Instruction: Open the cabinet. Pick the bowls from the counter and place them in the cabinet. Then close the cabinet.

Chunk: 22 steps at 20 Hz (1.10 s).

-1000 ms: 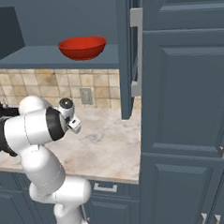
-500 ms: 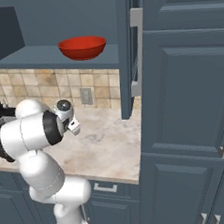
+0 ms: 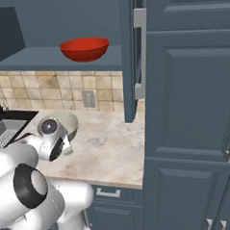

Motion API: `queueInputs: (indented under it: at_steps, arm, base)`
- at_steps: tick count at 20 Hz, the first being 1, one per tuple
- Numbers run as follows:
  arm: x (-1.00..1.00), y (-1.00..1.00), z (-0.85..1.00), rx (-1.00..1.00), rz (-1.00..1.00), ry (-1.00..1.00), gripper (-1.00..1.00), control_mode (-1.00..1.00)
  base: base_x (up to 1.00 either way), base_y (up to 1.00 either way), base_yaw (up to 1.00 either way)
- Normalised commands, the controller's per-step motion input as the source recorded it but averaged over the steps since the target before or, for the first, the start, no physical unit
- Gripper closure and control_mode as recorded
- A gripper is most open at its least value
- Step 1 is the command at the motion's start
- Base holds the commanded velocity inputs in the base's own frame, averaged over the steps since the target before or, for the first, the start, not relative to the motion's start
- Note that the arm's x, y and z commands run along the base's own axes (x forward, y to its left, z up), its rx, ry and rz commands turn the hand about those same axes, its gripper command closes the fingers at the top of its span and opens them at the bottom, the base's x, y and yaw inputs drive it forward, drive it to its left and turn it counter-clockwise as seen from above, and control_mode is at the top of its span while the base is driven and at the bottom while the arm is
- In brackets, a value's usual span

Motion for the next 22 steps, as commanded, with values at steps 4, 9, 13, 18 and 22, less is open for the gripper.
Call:
queueInputs:
  at_steps: [4,9,13,18,22]
  arm:
    - [-0.92,0.0,0.9,0.09,-0.11,0.0,1.0,-1.0]
    - [-0.93,0.0,1.0,0.08,-0.07,0.03,1.0,-1.0]
    - [-0.93,-0.01,0.89,0.03,-0.08,0.11,1.0,-1.0]
    - [-0.89,-0.14,0.74,0.0,-0.12,0.25,1.0,-1.0]
    - [-0.77,-0.19,0.72,0.0,-0.09,0.27,1.0,-1.0]
  base:
    - [0.0,0.0,0.0]
    - [0.0,0.0,0.0]
    - [0.0,0.0,0.0]
    - [0.0,0.0,0.0]
    - [0.0,0.0,0.0]
